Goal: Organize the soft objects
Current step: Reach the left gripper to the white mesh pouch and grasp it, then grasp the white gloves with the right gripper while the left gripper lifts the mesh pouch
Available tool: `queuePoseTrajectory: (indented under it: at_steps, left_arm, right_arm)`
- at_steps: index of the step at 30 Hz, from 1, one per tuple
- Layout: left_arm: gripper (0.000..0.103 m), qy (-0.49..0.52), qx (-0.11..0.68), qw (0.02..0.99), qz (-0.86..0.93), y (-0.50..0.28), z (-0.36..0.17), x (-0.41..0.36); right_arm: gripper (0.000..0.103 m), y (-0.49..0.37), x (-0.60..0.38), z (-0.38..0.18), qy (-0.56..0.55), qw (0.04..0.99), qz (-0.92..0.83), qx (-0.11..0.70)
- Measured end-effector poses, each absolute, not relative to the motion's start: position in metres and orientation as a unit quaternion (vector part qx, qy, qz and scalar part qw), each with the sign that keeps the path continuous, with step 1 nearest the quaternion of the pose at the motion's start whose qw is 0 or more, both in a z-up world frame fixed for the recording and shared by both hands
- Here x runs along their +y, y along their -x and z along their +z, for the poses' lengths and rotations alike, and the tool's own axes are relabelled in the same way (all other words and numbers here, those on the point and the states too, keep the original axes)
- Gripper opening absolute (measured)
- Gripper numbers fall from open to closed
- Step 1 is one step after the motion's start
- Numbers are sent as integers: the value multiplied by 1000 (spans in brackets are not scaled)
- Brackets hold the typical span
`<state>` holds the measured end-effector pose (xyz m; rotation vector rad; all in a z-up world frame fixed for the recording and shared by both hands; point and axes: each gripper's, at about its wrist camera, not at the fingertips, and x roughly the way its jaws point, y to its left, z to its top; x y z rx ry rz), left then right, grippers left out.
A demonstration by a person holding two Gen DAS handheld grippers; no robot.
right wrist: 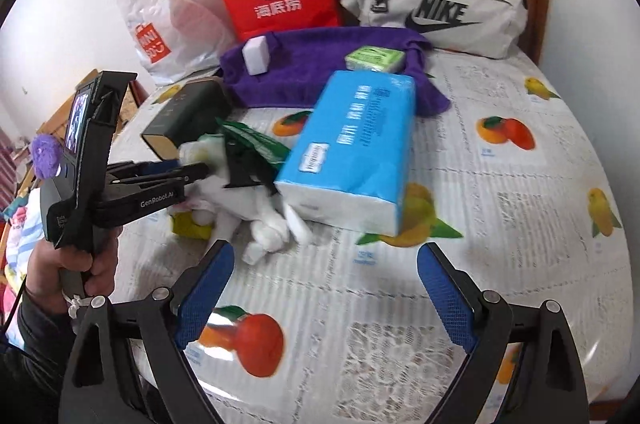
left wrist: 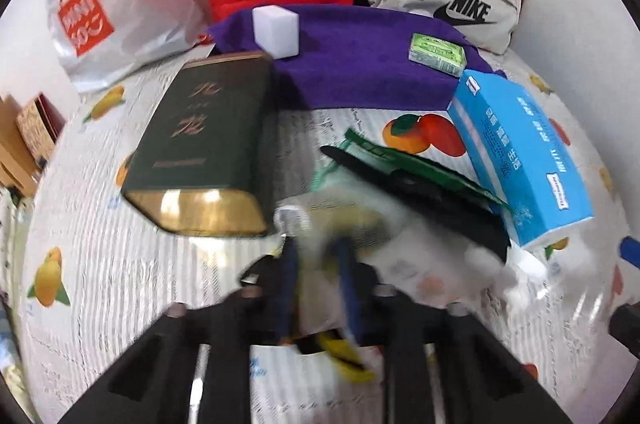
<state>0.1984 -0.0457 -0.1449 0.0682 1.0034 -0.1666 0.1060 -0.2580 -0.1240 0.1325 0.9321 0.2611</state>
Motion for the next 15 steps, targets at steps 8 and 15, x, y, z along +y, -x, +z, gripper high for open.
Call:
queuePoseTrajectory:
  at_steps: [8,15]
  left_arm:
    - [6,5,469,877,-105,-175,-137,-13]
    - [6,42,479,872,-95,-159,-137,27]
  right_arm:
    - [90,-114,-220,-124,-46,883,165,437]
    - [90,-116,-200,-127,-31,875,186,445]
